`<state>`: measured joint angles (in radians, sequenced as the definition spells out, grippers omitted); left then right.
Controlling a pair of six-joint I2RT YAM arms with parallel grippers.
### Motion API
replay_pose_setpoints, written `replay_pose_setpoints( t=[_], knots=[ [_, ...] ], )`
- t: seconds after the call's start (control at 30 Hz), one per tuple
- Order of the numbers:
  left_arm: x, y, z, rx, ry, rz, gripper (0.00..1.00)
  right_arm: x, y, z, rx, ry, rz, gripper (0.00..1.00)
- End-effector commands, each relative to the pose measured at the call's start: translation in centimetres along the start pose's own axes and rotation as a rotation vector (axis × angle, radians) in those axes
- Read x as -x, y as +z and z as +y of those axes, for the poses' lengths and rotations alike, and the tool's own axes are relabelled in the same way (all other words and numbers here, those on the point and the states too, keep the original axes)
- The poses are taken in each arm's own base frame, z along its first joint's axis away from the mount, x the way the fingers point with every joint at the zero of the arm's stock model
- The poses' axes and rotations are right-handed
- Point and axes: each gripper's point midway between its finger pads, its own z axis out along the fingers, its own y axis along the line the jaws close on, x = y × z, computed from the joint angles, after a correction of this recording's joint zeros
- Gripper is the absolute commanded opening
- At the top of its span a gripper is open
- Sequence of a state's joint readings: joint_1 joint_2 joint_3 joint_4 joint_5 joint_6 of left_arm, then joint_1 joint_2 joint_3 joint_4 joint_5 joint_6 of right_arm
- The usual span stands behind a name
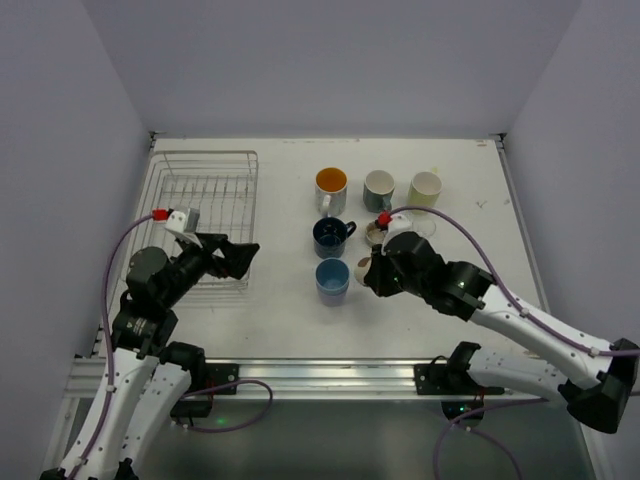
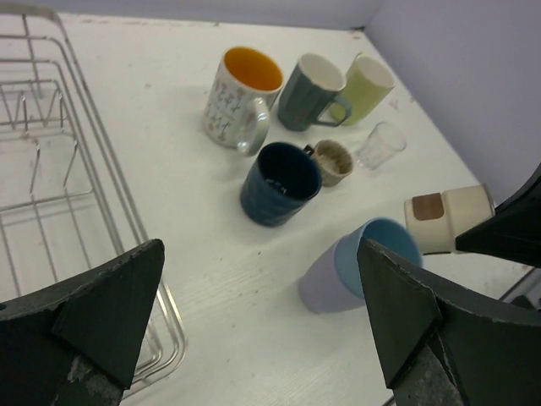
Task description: Unload the cups from the dish rack
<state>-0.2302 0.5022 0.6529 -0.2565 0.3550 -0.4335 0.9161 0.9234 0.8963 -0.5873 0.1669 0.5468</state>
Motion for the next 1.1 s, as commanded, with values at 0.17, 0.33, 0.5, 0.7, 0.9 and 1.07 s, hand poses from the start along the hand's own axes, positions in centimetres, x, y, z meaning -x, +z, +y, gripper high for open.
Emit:
replay_pose_setpoints(
  t=[0.17, 0.33, 0.5, 0.7, 0.9, 1.07],
  knots=[
    [-2.6, -1.1, 2.6, 0.101, 0.091, 0.046, 1.00, -6.4, 3.4, -5.2, -0.264, -0.146, 0.333, 0.00],
    [-3.6, -0.7, 2.6, 0.081, 0.081, 0.077, 1.00, -7.8, 6.1, -6.1, -0.313, -0.197, 0.448, 0.00],
    [-3.2, -1.1, 2.5, 0.085, 0.087, 0.048, 1.00, -8.4, 7.9, -6.6, -0.348, -0.225, 0.499, 0.05],
    [-3.1, -1.2, 2.5, 0.085, 0.089, 0.042, 1.00, -7.7, 7.4, -6.4, -0.348, -0.211, 0.467, 0.39],
    [-3.2, -1.1, 2.6, 0.087, 0.087, 0.048, 1.00, -5.4, 5.4, -5.6, -0.317, -0.176, 0.376, 0.66],
    [-3.1, -0.9, 2.6, 0.090, 0.084, 0.055, 1.00, -3.2, 2.9, -5.5, -0.318, -0.163, 0.287, 0.71]
  ],
)
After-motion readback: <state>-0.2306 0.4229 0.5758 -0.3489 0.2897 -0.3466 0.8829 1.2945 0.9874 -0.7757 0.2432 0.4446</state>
